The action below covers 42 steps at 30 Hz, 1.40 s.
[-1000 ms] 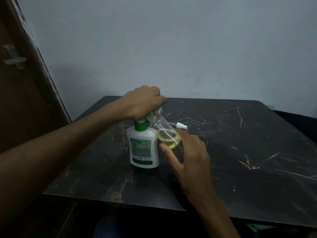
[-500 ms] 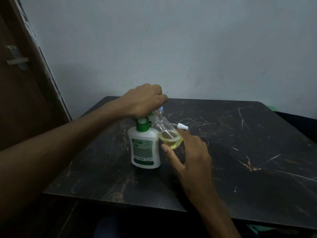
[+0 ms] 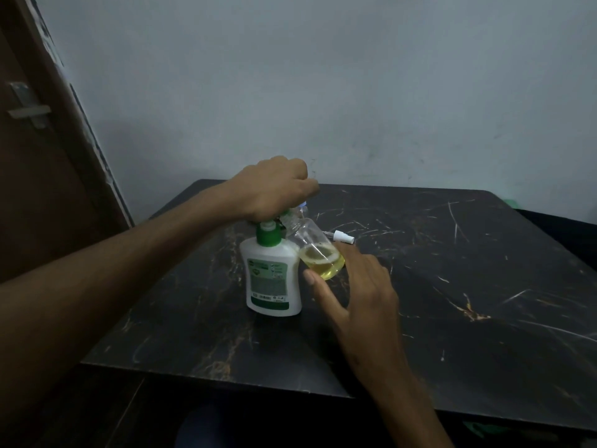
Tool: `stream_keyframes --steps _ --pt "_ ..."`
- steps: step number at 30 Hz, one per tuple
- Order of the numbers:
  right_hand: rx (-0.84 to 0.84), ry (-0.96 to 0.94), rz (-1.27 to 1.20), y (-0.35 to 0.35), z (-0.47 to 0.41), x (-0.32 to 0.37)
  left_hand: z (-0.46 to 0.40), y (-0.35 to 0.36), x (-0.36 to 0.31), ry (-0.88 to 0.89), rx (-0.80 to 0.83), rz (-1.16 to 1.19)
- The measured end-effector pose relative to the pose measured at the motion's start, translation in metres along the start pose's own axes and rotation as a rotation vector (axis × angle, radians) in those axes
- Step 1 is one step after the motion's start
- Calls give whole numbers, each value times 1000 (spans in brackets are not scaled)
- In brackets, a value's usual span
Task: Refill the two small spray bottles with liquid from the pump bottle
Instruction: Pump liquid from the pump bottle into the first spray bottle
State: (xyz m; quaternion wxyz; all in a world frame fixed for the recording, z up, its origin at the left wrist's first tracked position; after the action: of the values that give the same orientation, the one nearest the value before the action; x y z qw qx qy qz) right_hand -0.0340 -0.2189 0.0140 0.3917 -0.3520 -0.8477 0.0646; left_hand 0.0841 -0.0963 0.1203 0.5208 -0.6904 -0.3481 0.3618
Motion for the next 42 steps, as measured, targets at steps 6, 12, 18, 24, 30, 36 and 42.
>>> stream_keyframes --steps 6,12,18,24,30,36,42 --pt "23 3 4 2 0 0 5 -1 -4 18 1 50" --pt "19 22 6 3 0 -4 0 -2 -2 22 17 51" --pt "18 16 -20 2 0 -4 -3 -7 -7 73 54 90" --pt "19 16 -8 3 1 -5 -2 -20 -6 63 2 104" --pt "39 17 -10 3 1 -4 -2 -36 18 -106 -214 64" --pt "19 6 -25 2 0 -3 -5 -29 24 -148 -266 -101" --pt "15 0 -40 4 0 -4 -6 -17 12 -101 -246 -77"
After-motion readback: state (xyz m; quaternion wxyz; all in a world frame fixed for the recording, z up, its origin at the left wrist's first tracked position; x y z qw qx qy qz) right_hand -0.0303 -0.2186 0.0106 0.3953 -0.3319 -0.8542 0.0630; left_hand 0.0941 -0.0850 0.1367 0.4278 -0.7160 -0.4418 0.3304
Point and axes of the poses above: each hand's wrist, its own z-axis away from the middle knuckle, its own y-axis out of the palm, x = y × z, the point moved 9 cm from there along -z, towards the middle knuckle, and after that the axes turned 8 degrees about y, right-handed, at the moved point
